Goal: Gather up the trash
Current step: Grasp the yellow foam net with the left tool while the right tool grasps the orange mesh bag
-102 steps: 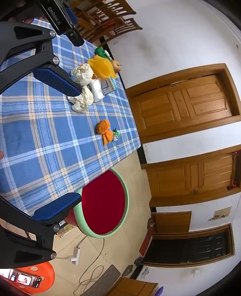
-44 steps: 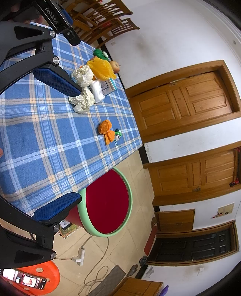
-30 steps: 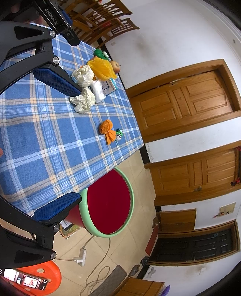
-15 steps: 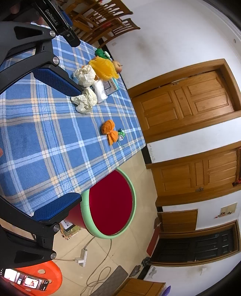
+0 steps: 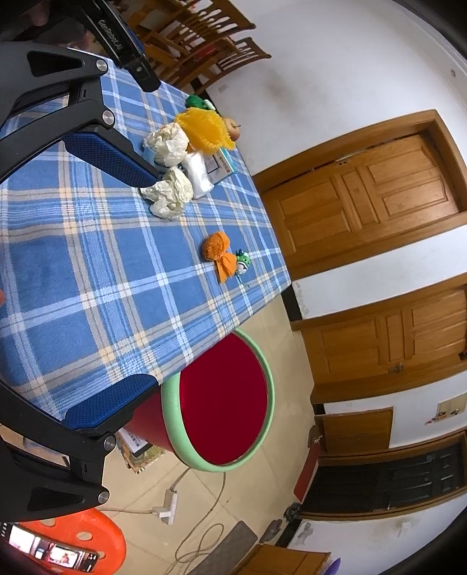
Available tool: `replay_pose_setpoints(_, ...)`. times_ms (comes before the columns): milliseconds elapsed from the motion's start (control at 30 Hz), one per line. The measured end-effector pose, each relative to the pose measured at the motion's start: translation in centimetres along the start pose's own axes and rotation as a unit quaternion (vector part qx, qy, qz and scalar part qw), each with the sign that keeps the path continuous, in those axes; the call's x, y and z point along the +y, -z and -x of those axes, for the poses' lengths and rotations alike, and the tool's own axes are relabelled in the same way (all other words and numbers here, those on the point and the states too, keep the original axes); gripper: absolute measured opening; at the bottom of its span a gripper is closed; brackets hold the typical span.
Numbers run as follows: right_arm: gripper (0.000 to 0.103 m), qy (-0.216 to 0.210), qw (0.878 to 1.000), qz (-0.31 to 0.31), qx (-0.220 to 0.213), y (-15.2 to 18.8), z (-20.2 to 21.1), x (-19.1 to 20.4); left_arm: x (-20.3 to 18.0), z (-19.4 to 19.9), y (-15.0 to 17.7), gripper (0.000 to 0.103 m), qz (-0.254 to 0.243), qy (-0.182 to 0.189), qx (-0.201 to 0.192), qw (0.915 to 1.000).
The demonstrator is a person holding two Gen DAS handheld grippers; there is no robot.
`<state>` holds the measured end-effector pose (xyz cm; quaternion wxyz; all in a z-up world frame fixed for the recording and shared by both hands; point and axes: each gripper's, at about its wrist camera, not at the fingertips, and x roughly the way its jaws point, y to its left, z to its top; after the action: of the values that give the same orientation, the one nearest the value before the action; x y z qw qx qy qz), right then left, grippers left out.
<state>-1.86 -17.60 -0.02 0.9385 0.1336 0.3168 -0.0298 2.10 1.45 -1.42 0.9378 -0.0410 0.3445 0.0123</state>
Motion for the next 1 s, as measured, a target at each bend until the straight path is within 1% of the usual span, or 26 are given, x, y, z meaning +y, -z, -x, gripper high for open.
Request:
replay_pose_setpoints(233,0.103,-0.008,1.0,-0.01,0.007,-0.7,-1.4,-0.7,0.1,-2.4,-2.4,0.101,-0.012,-0.008,0.004,0.9999)
replay_pose_setpoints(467,0.103,-0.007,1.0,-0.014,0.018,-1.6,-3.3,-1.3,-0.9,-5.2,-4.6,0.101,-0.035,-0.011,0.01,0.9993)
replay_pose_setpoints(567,0.103,-0.001,1.0,-0.009,0.022,-1.7,-4.1,-1.4,-1.4,-6.4,-5.3,0.096,-0.043,-0.003,0.016,0.9989)
replay_pose_setpoints(600,0.103,-0.001,1.0,-0.007,0.024,-1.8,-4.4,-1.4,-1.7,-6.7,-5.5,0.092,-0.046,-0.001,0.018,0.9988)
replay_pose_setpoints(700,0.103,-0.021,0.999,-0.012,0.03,-2.0,-4.9,-1.6,-2.1,-7.5,-6.1,0.087,-0.053,0.013,0.02,0.9983)
replay_pose_setpoints(767,0.103,-0.027,0.999,-0.019,0.033,-2.3,-5.2,-1.8,-2.4,-7.7,-6.4,0.073,-0.062,0.02,0.015,0.9977)
replay_pose_setpoints(800,0.103,-0.031,0.999,-0.02,0.034,-2.3,-5.3,-1.9,-2.6,-7.9,-6.5,0.056,-0.068,0.027,0.014,0.9972)
replay_pose_setpoints(833,0.103,-0.038,0.998,-0.019,0.038,-2.5,-5.4,-1.9,-2.7,-8.0,-6.6,0.041,-0.072,0.035,0.016,0.9967)
replay_pose_setpoints(867,0.103,-0.04,0.998,-0.018,0.04,-2.6,-5.5,-1.8,-2.7,-8.2,-6.7,0.035,-0.072,0.044,0.02,0.9963)
replay_pose_setpoints(900,0.103,-0.042,0.998,-0.016,0.041,-2.8,-5.6,-1.8,-2.6,-8.4,-6.8,0.025,-0.069,0.052,0.023,0.996)
replay_pose_setpoints(933,0.103,-0.041,0.998,-0.014,0.042,-2.9,-5.7,-1.7,-2.6,-8.6,-6.8,0.018,-0.067,0.057,0.026,0.9958)
replay_pose_setpoints(1000,0.103,-0.038,0.998,-0.005,0.041,-3.0,-5.9,-1.4,-2.3,-8.7,-6.7,0.015,-0.064,0.06,0.026,0.9958)
